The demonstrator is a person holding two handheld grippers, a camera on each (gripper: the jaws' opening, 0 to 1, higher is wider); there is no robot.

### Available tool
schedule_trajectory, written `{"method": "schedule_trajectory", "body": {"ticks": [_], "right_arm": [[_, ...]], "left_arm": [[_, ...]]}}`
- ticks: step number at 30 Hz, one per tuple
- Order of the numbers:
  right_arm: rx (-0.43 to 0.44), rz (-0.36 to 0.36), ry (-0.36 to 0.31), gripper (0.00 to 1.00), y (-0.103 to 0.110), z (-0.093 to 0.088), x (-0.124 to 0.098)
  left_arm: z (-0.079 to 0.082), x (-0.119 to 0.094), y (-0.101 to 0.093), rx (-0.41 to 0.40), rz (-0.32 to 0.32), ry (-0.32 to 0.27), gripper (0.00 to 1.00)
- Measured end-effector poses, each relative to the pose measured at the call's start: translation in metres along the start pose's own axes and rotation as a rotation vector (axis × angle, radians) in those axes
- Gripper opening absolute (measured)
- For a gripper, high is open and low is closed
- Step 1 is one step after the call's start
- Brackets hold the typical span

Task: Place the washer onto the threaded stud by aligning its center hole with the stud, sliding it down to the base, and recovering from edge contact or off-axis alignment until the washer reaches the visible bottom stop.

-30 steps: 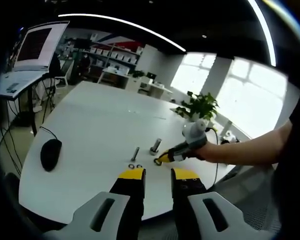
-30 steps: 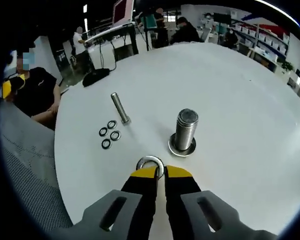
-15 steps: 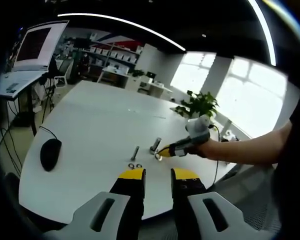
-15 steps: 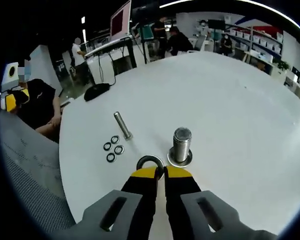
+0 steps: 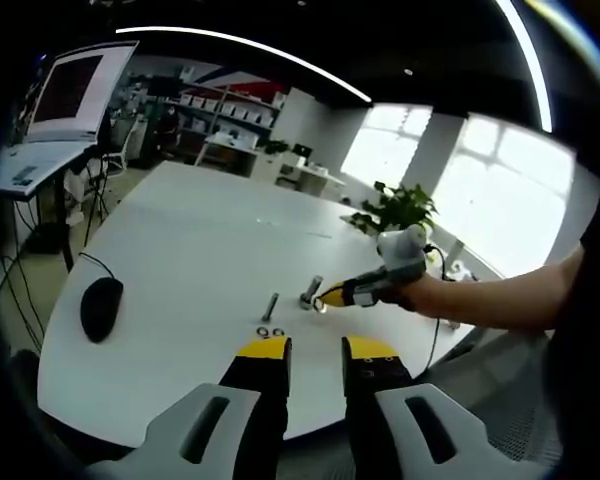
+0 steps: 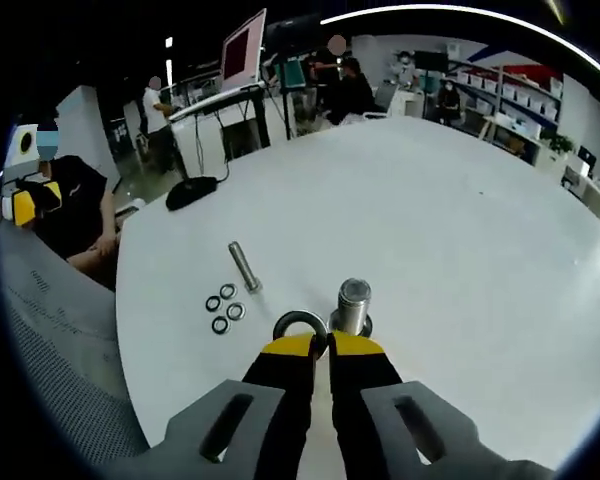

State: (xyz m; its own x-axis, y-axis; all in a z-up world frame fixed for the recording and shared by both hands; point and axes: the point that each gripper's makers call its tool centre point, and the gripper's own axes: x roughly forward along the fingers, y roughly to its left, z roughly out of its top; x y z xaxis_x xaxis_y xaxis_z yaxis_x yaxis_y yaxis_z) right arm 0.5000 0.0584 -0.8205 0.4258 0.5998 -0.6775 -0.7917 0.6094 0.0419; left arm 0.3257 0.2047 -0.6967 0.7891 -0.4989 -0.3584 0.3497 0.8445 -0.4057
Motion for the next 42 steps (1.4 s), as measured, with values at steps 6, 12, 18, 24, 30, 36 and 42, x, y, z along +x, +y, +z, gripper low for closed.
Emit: {"method": "schedule_trajectory", "body": {"ticks": [6, 12, 18, 24, 30, 36, 42], "right_arm": [[-0.022, -0.026, -0.025, 0.07, -0.002, 0.008, -0.005], [-0.021, -0.049, -0.055, 0.07, -0.006, 0.018, -0.010], [-0.042, -0.082, -0.072, 0.07, -0.012, 0.025, -0.013], [-0.071, -0.127, -0.074, 0.07, -0.018, 0.030, -0.014], [-0.080, -0.141, -0.056, 0.07, -0.023, 0.032, -0.011], [-0.099, -0.157, -0.050, 0.07, -0.028, 0.037, -0.009], [-0.099, -0.154, -0.027, 0.07, -0.031, 0.035, -0.006]], "left_arm": [[0.000, 0.000, 0.000, -0.001, 0.001, -0.001, 0.18], [0.000, 0.000, 0.000, -0.002, 0.003, 0.000, 0.18], [0.000, 0.000, 0.001, -0.004, 0.005, 0.001, 0.18], [0.000, 0.000, 0.001, -0.006, 0.007, 0.001, 0.18], [-0.001, 0.000, 0.001, -0.007, 0.008, 0.002, 0.18], [-0.001, 0.000, 0.002, -0.008, 0.009, 0.002, 0.18], [0.000, 0.000, 0.002, -0.009, 0.010, 0.000, 0.18]]}}
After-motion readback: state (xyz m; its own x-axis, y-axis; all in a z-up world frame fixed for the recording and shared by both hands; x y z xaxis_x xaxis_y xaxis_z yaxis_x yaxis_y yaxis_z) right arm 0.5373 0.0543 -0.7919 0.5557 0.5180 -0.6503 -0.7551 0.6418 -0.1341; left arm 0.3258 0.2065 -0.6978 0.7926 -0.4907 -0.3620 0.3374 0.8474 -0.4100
